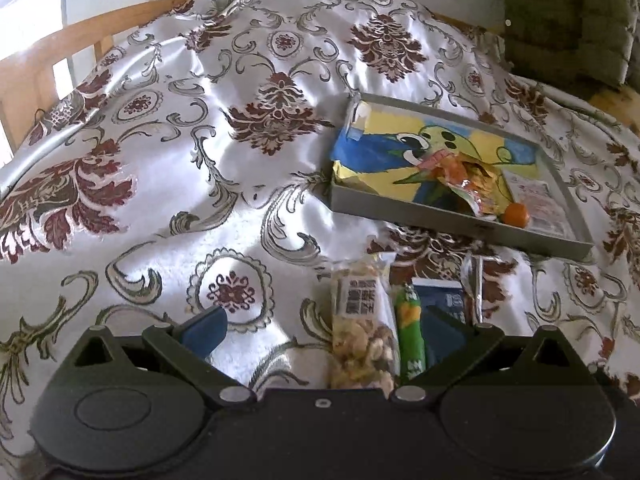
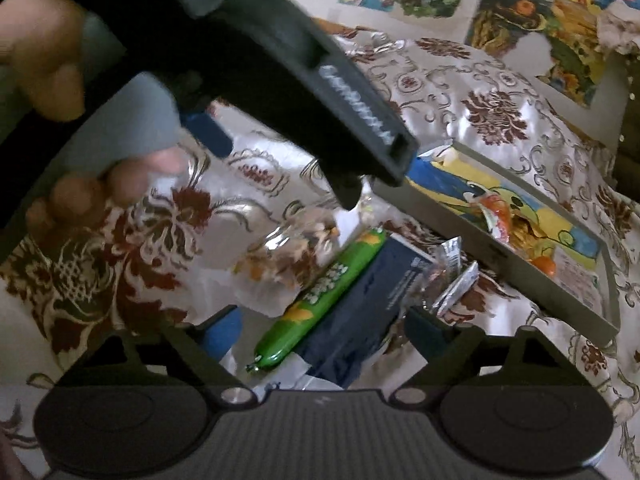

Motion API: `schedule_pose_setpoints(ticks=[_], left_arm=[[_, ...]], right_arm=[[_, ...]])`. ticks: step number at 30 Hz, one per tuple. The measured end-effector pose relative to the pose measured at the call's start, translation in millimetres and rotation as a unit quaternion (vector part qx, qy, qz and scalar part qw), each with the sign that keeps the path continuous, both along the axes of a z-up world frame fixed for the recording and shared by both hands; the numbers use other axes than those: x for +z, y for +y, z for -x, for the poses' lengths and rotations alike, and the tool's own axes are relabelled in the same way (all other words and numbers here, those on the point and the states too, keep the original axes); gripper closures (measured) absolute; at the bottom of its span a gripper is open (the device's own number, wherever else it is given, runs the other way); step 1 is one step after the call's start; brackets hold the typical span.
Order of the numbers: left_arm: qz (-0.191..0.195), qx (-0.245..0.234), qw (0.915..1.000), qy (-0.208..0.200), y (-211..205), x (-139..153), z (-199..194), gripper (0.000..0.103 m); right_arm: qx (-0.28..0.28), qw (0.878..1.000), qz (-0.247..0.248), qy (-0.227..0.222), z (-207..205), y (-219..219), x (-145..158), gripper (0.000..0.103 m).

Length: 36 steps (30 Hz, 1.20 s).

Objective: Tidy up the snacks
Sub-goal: 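Grasp the clear nut-bar bag with the left tool while the right grasps the green tube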

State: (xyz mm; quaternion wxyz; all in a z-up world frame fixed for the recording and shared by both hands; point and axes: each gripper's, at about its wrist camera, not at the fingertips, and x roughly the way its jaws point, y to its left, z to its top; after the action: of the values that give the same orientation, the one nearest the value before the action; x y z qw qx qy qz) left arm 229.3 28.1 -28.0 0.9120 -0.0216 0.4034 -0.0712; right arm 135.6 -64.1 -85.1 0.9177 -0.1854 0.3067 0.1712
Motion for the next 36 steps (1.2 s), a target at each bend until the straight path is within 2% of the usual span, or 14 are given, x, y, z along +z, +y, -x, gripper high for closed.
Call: schedule_pose_setpoints(ticks=[9,16,21,29,36], left_arm=[[0.029,-0.003,0.9995,0.007,7,-4,-9,0.002],[0.087,0.021,0.9955,0.030,22,-8,-15,0.010],[0.112,0.031,0.9926,0.037,29,-10,-16,0.015],[0.094,0.003,0.9941,0.055,18,-19,-18,0.027],[0.075,0.004,0.9949,0.067,12,-28,-22,0.030]], right_arm=[[-0.019,1.000,-0.003,-0.005,-11,0,-7,0.020],[-0.015,1.000,0.013,-0.015,-8,2,-9,0.025],[-0.032,0.999,0.020,-0.016,-7,-2,-6,0.031],[-0.069,0.997,0.029,-0.020,-6,-15,2,0.037],[-0.052,0.997,0.049,-0.041,-10,-8,-1,0.038]])
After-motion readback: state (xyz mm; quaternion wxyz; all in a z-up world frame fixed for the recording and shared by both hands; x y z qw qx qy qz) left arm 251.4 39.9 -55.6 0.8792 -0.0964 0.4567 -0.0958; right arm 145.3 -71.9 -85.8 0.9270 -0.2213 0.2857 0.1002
